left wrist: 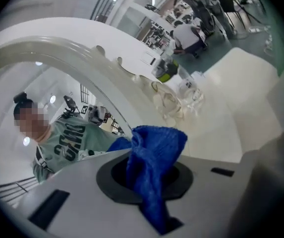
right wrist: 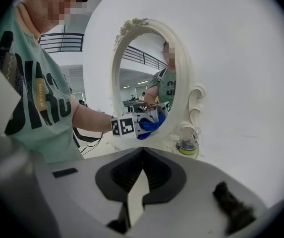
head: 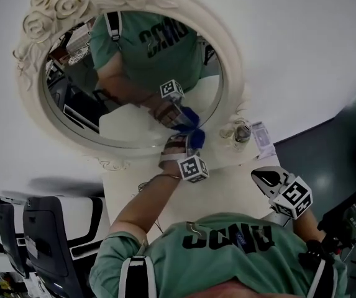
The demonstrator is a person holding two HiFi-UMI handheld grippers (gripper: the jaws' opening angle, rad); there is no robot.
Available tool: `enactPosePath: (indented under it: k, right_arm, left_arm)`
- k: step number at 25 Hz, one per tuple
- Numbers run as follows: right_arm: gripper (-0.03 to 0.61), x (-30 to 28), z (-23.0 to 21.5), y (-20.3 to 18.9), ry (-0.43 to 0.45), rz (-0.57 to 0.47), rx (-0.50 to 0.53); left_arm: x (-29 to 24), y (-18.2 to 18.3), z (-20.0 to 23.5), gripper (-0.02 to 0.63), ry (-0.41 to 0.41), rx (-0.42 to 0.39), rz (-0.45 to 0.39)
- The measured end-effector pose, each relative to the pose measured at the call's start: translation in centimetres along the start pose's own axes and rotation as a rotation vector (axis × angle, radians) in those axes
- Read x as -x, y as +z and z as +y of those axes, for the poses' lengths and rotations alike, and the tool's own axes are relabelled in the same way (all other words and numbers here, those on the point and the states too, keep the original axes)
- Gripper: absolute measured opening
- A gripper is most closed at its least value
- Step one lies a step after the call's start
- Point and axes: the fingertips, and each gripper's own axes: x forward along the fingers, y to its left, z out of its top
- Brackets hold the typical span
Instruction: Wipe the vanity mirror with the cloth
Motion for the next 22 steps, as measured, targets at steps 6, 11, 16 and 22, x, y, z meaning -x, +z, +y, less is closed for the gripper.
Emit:
enactPosePath:
  k: [6,11,16,22]
  right_arm:
    - [0.011,1.1,-0.7,1.0,-0.001,-0.021,0.033]
    - [0.011,0.8,1.0,3.5,0.017,-0.051,0.087]
    - [0.011,-0.6,3.2,5.8,0.054,-0.078,0.139]
    - [0.011,-3.9,6.6,8.4,0.138,-0.098,0.197]
  left_arm:
    - [0.2,5.3,2.8,0.048,-0.001,0.107,-0.076]
    - [2.4,7.3,5.3,0.051,0.053,0.024,-0.143]
    - [7.7,1.6,9.0,0.051,0.165,-0.022,-0.112]
    - [13.4,-12.4,11.6,0.051,0.225,-0.065,0.125]
